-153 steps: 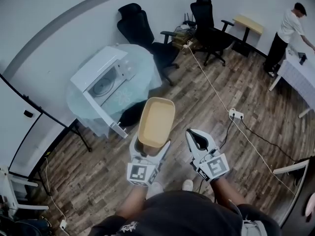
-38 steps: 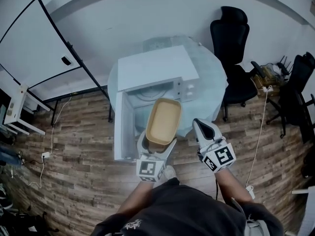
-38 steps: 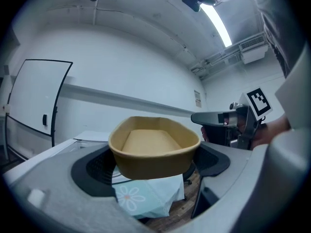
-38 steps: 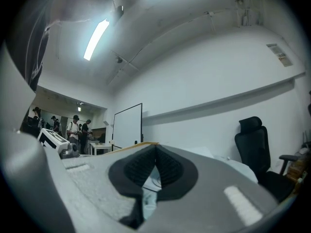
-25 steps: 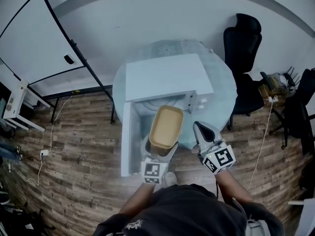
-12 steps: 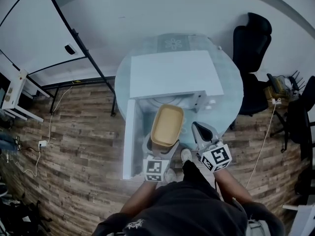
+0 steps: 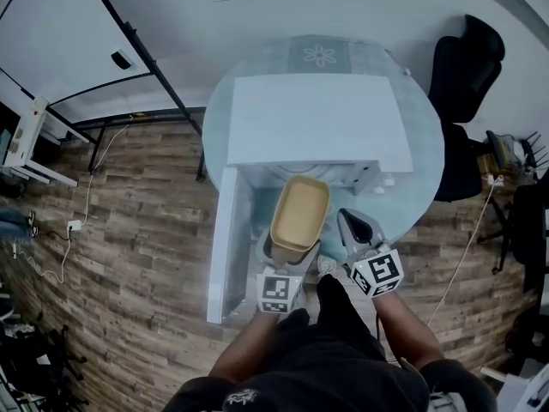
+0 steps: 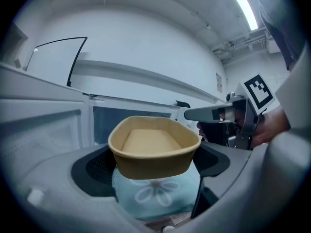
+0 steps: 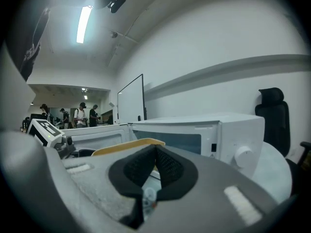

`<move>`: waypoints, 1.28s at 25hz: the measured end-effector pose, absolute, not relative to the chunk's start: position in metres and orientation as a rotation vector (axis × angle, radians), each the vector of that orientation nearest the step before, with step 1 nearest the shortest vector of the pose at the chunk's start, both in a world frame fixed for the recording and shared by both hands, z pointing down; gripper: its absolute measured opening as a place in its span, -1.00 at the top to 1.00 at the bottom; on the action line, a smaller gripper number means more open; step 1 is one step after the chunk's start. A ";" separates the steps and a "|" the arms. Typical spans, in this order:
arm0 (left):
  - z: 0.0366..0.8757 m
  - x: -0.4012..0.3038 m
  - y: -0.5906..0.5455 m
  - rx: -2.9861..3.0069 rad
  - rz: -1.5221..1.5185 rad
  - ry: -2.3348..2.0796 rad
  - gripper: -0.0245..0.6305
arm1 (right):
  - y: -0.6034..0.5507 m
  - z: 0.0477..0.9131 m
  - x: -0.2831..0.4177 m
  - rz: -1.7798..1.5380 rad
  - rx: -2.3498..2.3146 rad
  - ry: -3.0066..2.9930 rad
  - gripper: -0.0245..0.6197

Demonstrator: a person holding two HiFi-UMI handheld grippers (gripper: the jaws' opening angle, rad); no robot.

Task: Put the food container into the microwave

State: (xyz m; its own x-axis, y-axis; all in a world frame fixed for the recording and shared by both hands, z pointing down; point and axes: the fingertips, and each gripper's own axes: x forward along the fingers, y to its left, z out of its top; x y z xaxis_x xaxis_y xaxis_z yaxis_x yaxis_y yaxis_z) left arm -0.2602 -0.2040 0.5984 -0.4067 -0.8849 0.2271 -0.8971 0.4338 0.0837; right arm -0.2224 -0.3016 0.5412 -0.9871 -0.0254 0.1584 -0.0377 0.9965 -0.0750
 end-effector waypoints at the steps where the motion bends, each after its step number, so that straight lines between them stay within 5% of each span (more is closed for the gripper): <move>1: 0.600 -0.264 -0.207 1.543 0.074 -2.460 -0.61 | -0.305 0.547 -0.225 0.117 0.045 -2.975 0.92; 32: 0.674 -0.409 -0.283 1.218 0.140 -2.601 -0.61 | -0.346 0.631 -0.330 0.084 -0.109 -2.928 0.92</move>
State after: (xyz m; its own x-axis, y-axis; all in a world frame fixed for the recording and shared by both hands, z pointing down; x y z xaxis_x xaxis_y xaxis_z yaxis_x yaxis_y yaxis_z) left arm -0.4085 -0.2832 0.6736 -0.6122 -0.7400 0.2787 -0.7655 0.6429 0.0253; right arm -0.3303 -0.3462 0.6311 -0.9751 0.0797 0.2068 0.0678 0.9956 -0.0643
